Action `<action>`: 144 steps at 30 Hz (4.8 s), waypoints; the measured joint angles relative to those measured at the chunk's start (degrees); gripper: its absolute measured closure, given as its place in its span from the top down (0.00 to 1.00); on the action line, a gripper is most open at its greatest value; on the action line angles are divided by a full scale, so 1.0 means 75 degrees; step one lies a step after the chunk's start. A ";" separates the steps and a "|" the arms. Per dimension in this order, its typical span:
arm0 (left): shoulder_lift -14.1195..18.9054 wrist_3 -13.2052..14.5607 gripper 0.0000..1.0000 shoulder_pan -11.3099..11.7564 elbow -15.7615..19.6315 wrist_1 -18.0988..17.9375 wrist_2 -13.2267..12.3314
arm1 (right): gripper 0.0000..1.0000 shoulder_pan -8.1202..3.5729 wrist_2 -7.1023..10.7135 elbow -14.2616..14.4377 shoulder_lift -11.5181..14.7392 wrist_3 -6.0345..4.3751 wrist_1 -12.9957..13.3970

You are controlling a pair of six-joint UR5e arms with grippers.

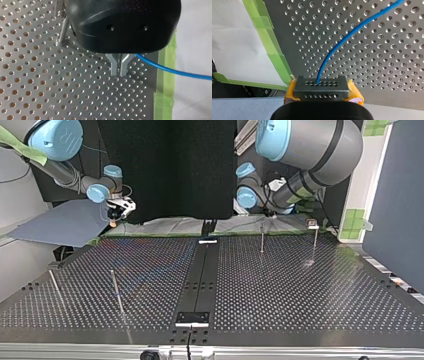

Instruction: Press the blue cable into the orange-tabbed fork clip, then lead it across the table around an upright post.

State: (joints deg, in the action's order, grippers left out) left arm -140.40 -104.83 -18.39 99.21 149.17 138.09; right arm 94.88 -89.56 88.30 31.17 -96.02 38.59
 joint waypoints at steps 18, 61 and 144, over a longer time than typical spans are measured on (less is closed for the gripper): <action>0.0161 0.0307 0.00 -0.0333 0.0341 -0.0309 0.0000 | 0.00 0.0000 0.0000 0.0000 -0.0001 -0.0006 0.0000; 0.0527 0.1818 0.00 0.0777 0.0580 -0.0290 -0.0784 | 0.00 0.0001 -0.0007 0.0001 -0.0001 0.0029 -0.0010; 0.1504 0.0173 1.00 0.1974 0.1912 -0.0522 -0.5293 | 0.00 0.0037 -0.0008 0.0000 0.0000 0.0027 -0.0070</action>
State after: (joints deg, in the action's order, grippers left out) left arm -129.12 -103.54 -3.59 113.55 145.25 98.39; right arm 95.15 -89.62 88.30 31.17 -95.82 38.07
